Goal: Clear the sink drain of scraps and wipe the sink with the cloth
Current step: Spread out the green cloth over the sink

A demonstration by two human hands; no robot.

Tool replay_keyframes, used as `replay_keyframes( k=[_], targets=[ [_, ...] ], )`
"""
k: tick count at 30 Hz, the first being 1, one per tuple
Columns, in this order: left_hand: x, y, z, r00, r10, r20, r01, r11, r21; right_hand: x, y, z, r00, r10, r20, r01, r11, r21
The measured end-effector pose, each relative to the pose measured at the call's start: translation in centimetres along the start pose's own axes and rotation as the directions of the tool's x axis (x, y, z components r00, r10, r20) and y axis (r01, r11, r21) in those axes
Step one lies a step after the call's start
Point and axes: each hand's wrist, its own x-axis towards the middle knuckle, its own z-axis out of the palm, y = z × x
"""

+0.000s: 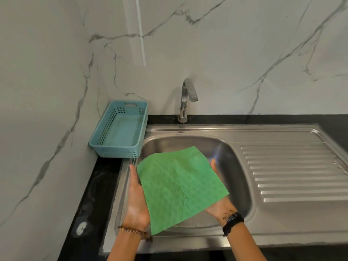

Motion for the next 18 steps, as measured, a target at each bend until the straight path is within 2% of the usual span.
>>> replay_keyframes(
  k=[2,5,8,13,16,18],
  targets=[
    [-0.7,1.0,0.1,0.999,0.027,0.034,-0.027,1.0,0.001,0.2,-0.8,0.2,1.0,0.022,0.018,-0.021,0.998,-0.066],
    [-1.2,1.8,0.1,0.998,0.054,0.02,-0.054,0.999,0.002,0.5,-1.5,0.2,0.998,0.063,0.032,-0.061,0.996,-0.069],
    [-1.2,1.9,0.4,0.995,0.085,-0.049,-0.084,0.996,0.017,0.6,-1.4,0.3,1.0,0.006,0.03,-0.002,0.989,-0.147],
    [-0.7,2.6,3.3,0.982,0.167,-0.084,-0.146,0.967,0.207,0.6,-0.6,2.1,0.991,-0.011,0.13,0.045,0.964,-0.261],
    [0.1,1.2,6.6,0.964,0.233,-0.125,-0.178,0.921,0.347,0.9,1.5,3.7,0.978,-0.006,0.208,0.045,0.982,-0.183],
    [0.6,-0.5,7.9,0.931,0.315,-0.183,-0.189,0.847,0.497,0.9,3.0,4.3,0.975,0.007,0.22,0.024,0.99,-0.136]
  ],
)
